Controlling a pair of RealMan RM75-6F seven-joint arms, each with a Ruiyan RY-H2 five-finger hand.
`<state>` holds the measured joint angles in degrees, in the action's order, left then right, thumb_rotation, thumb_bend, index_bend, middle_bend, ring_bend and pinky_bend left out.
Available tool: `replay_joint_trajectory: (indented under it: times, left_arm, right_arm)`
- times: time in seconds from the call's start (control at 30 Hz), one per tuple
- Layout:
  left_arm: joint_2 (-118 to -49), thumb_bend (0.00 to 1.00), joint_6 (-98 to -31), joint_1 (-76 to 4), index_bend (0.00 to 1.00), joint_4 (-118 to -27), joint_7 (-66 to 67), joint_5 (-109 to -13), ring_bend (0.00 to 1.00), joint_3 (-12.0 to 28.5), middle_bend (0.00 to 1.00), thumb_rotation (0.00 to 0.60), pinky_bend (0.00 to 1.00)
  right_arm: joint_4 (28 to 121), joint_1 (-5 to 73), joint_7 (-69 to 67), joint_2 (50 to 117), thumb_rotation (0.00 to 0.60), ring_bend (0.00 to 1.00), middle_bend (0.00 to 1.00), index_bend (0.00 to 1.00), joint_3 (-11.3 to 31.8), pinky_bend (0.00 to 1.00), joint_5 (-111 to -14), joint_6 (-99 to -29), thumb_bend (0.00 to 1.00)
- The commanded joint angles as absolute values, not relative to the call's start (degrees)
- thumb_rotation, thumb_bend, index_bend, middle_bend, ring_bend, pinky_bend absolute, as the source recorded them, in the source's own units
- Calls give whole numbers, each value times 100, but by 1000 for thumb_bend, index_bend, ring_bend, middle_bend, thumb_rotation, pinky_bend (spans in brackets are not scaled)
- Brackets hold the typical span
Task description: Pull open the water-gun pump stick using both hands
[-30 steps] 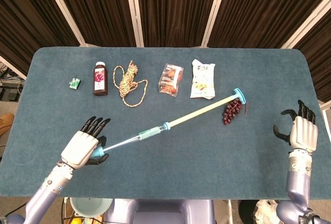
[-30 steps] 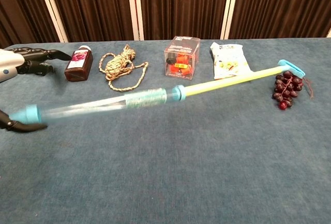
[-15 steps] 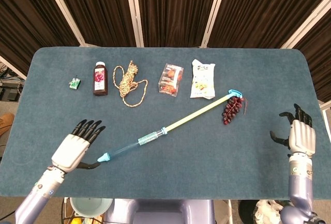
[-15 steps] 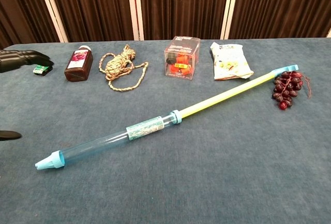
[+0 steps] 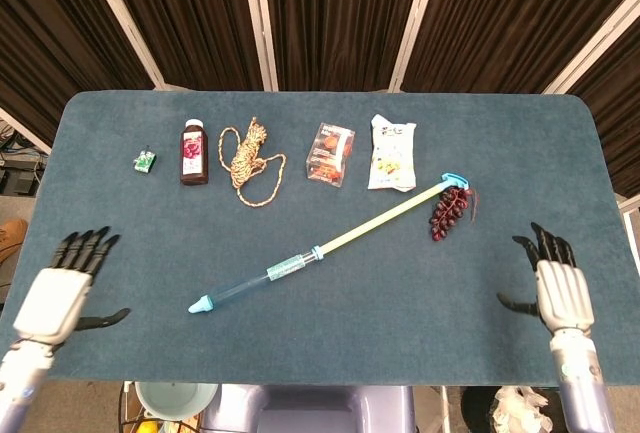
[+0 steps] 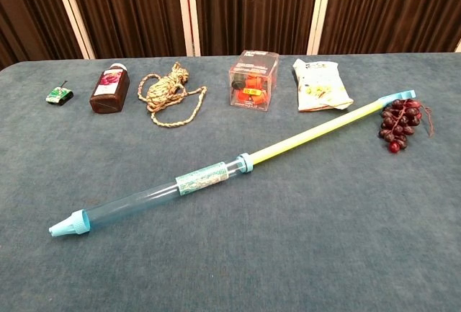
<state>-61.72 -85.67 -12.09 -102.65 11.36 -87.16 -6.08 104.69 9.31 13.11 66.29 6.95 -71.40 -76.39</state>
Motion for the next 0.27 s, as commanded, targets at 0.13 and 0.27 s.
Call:
replay_joint_trajectory:
  times: [0.13, 0.27]
  left_arm:
    - [-5944, 0, -9016, -714, 0, -9735, 475, -9007, 0, -883, 0, 600, 10]
    - [-5924, 0, -9154, -556, 0, -9583, 372, -9097, 0, -935, 0, 600, 9]
  right_arm:
    - [10134, 574, 924, 6305, 600, 0, 0, 131, 190, 0, -8104, -8076, 163]
    - [9950, 472, 740, 6250, 600, 0, 0, 131, 101, 0, -8382, -8271, 166]
